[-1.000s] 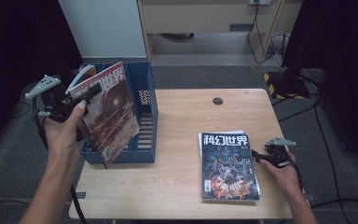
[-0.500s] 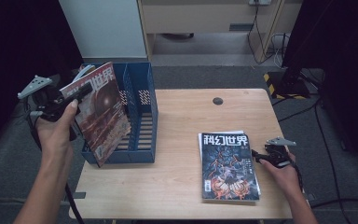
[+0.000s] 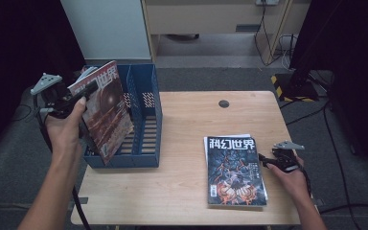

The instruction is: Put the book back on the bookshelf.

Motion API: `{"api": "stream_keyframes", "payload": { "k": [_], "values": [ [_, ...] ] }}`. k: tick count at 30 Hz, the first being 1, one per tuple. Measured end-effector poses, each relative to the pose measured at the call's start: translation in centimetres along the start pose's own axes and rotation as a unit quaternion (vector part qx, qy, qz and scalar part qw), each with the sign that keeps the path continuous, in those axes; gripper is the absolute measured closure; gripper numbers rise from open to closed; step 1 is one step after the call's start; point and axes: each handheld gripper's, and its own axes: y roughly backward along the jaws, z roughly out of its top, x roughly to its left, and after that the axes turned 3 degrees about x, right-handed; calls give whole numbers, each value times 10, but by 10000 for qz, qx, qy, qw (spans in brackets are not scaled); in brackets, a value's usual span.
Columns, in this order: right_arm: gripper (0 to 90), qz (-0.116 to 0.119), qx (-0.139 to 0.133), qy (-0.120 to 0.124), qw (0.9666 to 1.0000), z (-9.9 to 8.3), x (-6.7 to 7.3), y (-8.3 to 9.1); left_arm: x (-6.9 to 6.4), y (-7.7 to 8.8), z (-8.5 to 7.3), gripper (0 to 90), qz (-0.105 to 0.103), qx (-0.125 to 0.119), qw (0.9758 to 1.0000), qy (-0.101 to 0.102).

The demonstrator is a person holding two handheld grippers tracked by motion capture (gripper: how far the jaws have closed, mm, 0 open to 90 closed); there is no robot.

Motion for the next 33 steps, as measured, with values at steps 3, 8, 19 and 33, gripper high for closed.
{"api": "stream_keyframes", "payload": {
  "k": [3,8,19,33],
  "values": [
    [322,-3,-4,-9,10000,0,0,0,1,-3,1,836,56,-8,10000,8],
    [322,-4,-4,-4,10000,0,0,0,5,-10,1,836,137,-40,9999,28],
    [322,-5,-4,-11,10000,0,0,0,10,-33,-7,836,201,-88,9997,83],
    [322,1,2,3,10000,0,0,0,11,-53,-21,836,199,-62,9998,36]
  ]
}}
